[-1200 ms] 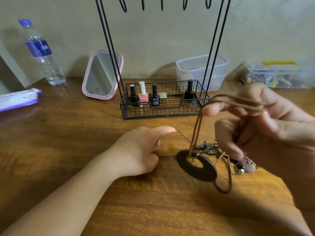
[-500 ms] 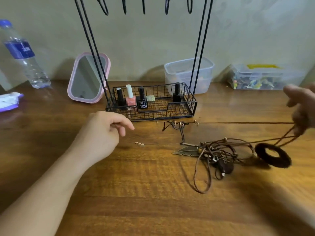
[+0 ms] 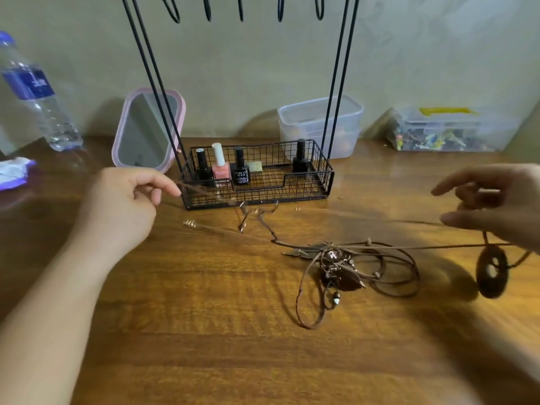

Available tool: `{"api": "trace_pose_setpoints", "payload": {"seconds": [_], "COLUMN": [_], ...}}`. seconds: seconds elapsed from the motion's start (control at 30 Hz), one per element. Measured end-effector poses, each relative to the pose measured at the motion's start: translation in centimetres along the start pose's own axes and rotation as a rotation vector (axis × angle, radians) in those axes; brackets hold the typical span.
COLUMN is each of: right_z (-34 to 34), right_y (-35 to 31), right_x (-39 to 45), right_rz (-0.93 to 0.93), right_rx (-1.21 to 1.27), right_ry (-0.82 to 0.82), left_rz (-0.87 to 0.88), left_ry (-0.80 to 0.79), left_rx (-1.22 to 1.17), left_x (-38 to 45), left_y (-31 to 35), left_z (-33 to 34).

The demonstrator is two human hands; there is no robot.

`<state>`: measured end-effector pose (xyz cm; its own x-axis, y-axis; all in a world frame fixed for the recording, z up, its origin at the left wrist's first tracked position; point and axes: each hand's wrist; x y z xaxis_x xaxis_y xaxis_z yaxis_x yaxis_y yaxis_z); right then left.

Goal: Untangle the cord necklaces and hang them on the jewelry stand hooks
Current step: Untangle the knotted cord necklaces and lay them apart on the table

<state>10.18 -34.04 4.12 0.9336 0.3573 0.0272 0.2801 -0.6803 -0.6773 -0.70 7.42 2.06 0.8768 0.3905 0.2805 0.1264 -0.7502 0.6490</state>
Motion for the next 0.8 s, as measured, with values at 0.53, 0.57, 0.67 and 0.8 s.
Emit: {"api": "trace_pose_setpoints", "payload": {"seconds": [0.53,0.57,0.67,0.8], "right_z": [8.4,9.3,12.5,17.0], "right_y": [-7.6,-9.1,-12.1,-14.1], "right_x": [0.1,0.1,1.7,4.2], "right_rz": [-0.438,-0.462,-0.455,-0.422], "right_rx": [-0.277,-0.285,-0.303,-0.446], "right_ry": [0.15,0.035,-0.17,-0.163], "left_rz": [0.216,0.248,0.33,0.385], "left_ry": [-0.282,-0.27,-0.222,-0.17], "left_rx": [0.147,0.134,0.102,0.101], "left_x": [-0.4,-0.5,-0.5,-0.6], "left_y": [0.3,0.5,0.6,0.5], "left_z": [-0.5,-0.5,-0.8,-0.9]}}
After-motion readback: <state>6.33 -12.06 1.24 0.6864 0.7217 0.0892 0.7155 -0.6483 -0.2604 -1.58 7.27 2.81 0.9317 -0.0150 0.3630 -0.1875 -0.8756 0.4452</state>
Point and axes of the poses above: each hand's wrist, its own x-axis towards the middle knuckle, its own z-axis out of the palm, y = z × x, and after that the axes turned 9 degrees about -y, right-handed
